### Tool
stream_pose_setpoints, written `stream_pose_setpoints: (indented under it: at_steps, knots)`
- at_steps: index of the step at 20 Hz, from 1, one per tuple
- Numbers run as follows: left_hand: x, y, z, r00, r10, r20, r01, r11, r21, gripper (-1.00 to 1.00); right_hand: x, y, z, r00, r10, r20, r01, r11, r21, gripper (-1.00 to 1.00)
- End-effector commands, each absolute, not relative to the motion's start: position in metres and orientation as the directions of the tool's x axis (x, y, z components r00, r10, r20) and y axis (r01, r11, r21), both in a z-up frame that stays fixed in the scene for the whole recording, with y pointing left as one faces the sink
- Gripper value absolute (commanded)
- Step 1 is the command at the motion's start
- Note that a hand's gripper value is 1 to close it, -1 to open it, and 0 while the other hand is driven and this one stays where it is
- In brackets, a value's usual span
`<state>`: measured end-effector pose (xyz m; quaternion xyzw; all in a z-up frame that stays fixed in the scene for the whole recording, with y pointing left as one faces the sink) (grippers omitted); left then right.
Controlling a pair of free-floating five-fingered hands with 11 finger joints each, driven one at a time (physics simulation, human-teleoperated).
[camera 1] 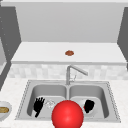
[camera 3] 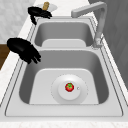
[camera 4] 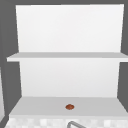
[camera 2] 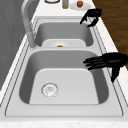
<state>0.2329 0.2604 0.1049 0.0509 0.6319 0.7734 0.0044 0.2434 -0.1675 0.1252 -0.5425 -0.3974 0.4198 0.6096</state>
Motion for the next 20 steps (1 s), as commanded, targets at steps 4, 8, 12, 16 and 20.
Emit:
stream_pose_setpoints:
  at_steps: [4, 8, 12, 16, 20]
  knots:
    - [0.233, 0.261, 0.105, -0.995, 0.071, 0.074, 0.058, -0.202, 0.978, -1.00, 0.243, -0.168, 0.125, 0.332, 0.943, 0.029, -0.081, 0.059, -0.995, 0.00]
    - [0.232, 0.259, 0.109, -0.995, 0.071, 0.068, 0.052, -0.202, 0.978, -1.00, 0.243, -0.168, 0.125, 0.332, 0.943, 0.029, -0.081, 0.059, -0.995, 0.00]
    - [0.227, 0.248, 0.123, -0.995, 0.069, 0.077, 0.060, -0.222, 0.973, -1.00, 0.243, -0.168, 0.125, 0.332, 0.943, 0.029, -0.081, 0.059, -0.995, 0.00]
    - [0.216, 0.239, 0.134, -0.993, 0.067, 0.095, 0.077, -0.228, 0.970, -1.00, 0.243, -0.168, 0.125, 0.332, 0.943, 0.029, -0.081, 0.059, -0.995, 0.00]
    - [0.214, 0.241, 0.132, -0.993, 0.062, 0.097, 0.083, -0.206, 0.975, -1.00, 0.243, -0.168, 0.125, 0.332, 0.943, 0.029, -0.081, 0.059, -0.995, 0.00]
